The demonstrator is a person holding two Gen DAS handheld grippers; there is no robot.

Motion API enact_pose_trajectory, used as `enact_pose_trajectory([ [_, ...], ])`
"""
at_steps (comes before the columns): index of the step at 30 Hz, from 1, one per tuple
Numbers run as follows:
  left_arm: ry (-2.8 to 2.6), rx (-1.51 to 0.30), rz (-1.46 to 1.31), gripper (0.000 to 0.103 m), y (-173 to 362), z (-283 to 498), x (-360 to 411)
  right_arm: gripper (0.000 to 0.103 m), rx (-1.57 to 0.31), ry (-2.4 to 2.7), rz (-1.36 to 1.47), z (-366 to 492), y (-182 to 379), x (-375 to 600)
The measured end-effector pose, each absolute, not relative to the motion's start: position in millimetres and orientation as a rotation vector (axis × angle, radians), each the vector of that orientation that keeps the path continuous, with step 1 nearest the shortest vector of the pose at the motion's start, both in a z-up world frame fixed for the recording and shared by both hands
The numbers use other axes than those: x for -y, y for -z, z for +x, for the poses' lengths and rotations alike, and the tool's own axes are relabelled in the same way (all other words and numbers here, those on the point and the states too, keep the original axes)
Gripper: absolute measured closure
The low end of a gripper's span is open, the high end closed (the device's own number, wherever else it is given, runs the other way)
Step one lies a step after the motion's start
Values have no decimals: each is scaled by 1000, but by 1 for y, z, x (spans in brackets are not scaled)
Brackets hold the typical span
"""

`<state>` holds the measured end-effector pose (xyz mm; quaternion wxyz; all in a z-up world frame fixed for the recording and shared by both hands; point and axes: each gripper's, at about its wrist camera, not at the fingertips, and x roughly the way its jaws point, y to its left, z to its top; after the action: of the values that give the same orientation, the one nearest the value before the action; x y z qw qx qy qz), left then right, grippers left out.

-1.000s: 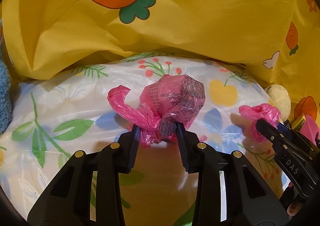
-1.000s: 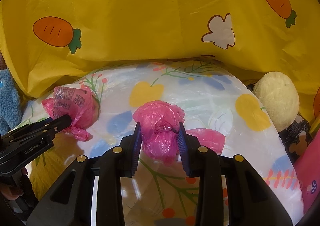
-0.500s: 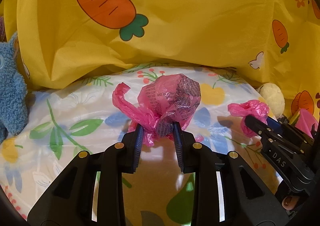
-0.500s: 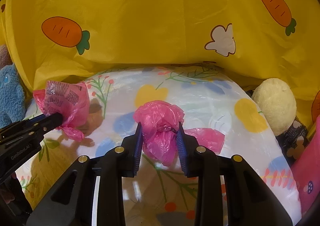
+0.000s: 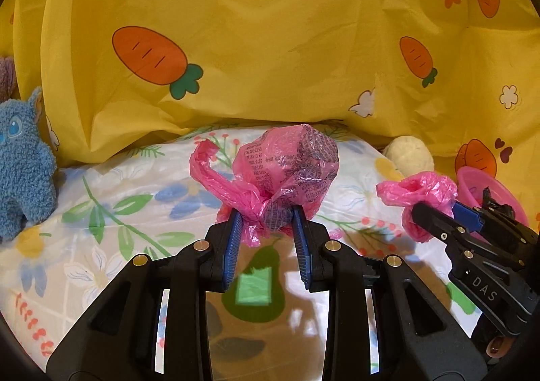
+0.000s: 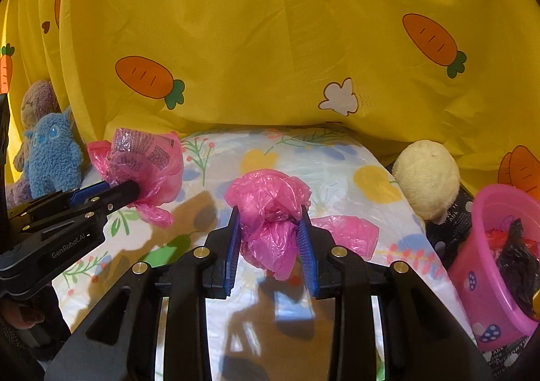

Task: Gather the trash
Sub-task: 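Carry both pink bags over the pink bucket and open both tools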

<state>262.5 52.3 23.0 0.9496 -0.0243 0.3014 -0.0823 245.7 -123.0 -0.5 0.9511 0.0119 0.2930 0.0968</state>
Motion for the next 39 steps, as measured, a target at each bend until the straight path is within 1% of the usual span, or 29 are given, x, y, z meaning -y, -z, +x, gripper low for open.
enact_pose_trajectory([
  [7, 235, -585, -23, 75, -37, 234, -18, 71, -561, -193, 58, 198, -6, 151],
  [13, 313, -574, 11, 75, -45, 220, 21, 71, -523, -145, 97, 178, -17, 180],
  [20, 443, -560, 35, 75, -57, 217, 83, 70, -460, 26, 147, 163, -28, 244],
  [29, 660, -535, 32, 74, -73, 230, 187, 70, -411, 329, 233, 159, -32, 348],
  [33, 733, -560, 26, 74, -69, 245, 231, 69, -424, 382, 251, 158, -30, 376],
  [39, 769, -625, 15, 74, -58, 268, 271, 68, -444, 415, 267, 161, -25, 397],
])
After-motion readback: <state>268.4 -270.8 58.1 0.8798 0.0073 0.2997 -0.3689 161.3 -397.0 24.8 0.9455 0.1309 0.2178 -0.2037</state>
